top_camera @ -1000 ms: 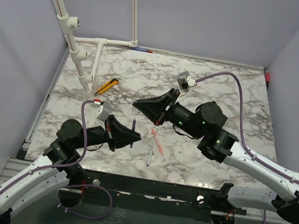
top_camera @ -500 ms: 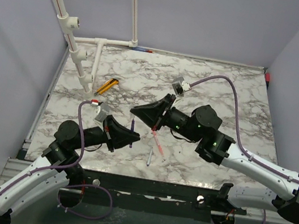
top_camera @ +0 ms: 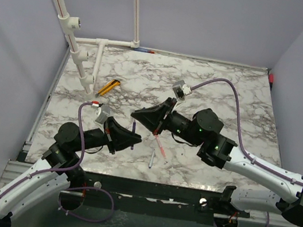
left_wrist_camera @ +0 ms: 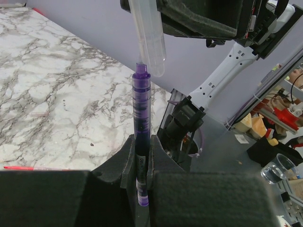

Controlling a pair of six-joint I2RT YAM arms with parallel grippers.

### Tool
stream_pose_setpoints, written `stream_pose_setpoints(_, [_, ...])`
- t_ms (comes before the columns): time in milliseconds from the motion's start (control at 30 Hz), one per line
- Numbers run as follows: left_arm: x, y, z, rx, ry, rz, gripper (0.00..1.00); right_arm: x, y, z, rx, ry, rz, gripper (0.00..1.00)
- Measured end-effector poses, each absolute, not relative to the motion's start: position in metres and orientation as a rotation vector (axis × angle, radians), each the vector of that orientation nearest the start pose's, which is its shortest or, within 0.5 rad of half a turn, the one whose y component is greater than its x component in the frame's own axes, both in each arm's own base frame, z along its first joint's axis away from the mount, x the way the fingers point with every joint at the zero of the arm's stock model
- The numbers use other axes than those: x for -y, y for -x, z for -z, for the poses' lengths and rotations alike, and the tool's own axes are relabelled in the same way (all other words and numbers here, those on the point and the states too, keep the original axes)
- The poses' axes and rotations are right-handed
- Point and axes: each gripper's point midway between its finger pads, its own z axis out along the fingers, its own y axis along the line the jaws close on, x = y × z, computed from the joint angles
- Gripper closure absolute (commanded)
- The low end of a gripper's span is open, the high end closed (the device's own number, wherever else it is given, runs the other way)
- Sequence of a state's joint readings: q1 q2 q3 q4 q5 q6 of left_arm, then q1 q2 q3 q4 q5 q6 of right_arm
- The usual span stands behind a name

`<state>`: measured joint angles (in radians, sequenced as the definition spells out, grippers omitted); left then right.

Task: Insert the pens into the pen caps

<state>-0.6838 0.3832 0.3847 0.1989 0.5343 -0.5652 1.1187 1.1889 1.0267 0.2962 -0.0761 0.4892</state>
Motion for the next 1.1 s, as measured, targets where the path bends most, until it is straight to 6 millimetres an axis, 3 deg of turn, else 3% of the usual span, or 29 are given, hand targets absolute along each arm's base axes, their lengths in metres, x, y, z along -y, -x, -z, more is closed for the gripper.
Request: stream_pose_setpoints(1100, [0.234, -0.115, -0.28, -1.441, -0.579, 1.379, 1.0, -0.39, -0.165, -0.382, -1.467, 0.489, -1.294, 0.99])
